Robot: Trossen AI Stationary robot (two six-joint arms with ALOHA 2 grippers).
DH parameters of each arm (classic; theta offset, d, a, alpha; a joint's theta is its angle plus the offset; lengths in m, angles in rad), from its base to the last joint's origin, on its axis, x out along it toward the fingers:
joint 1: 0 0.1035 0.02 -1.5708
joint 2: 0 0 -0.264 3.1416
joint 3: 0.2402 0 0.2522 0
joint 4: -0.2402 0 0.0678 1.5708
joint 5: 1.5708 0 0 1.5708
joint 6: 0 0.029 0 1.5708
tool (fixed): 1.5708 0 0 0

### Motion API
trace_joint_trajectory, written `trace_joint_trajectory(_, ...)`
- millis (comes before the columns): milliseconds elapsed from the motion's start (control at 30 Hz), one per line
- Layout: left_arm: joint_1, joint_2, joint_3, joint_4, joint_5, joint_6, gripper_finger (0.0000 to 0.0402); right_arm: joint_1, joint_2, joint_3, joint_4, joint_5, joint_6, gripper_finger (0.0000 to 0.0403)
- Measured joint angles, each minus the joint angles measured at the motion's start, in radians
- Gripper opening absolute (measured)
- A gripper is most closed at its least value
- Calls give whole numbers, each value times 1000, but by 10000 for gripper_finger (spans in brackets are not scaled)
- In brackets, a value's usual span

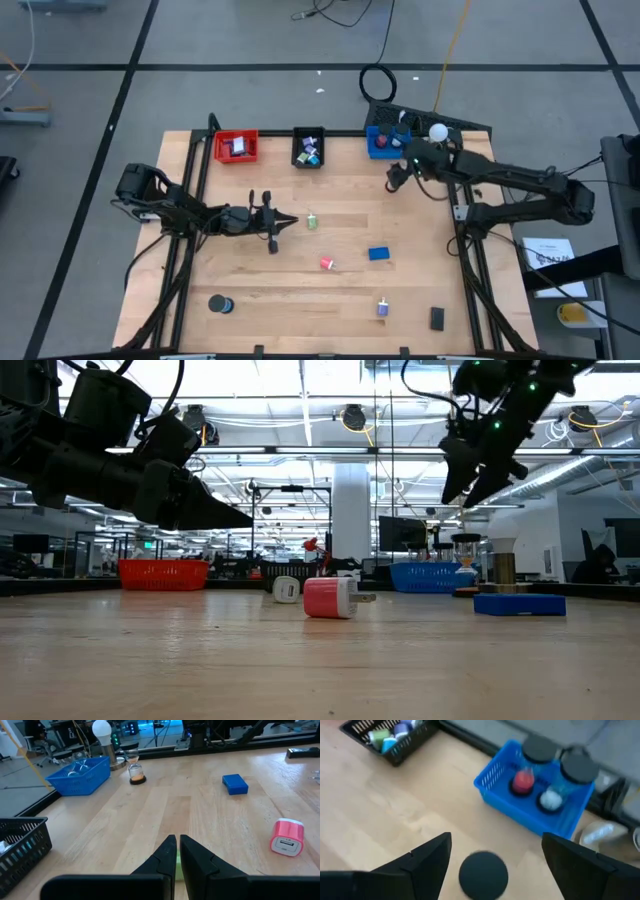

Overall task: Pick & Place Office items
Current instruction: Put the yellow hourglass into the blue bin

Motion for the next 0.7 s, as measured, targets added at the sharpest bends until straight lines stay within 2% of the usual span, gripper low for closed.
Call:
trace_joint_trajectory(133, 0, 0, 0, 0, 0, -1, 31, -26, 103, 73, -125, -82, 86, 303)
trace_joint_trajectory(267, 0, 0, 0, 0, 0, -3, 31, -26, 201, 92, -165, -97, 134, 309)
trace_joint_trajectory(533, 0, 0, 0, -7, 0, -1, 31, -27, 305, 94, -152, -85, 155, 331)
trace_joint_trajectory(700, 0, 0, 0, -8, 0, -2, 31, -27, 318, 94, -108, -86, 134, 311)
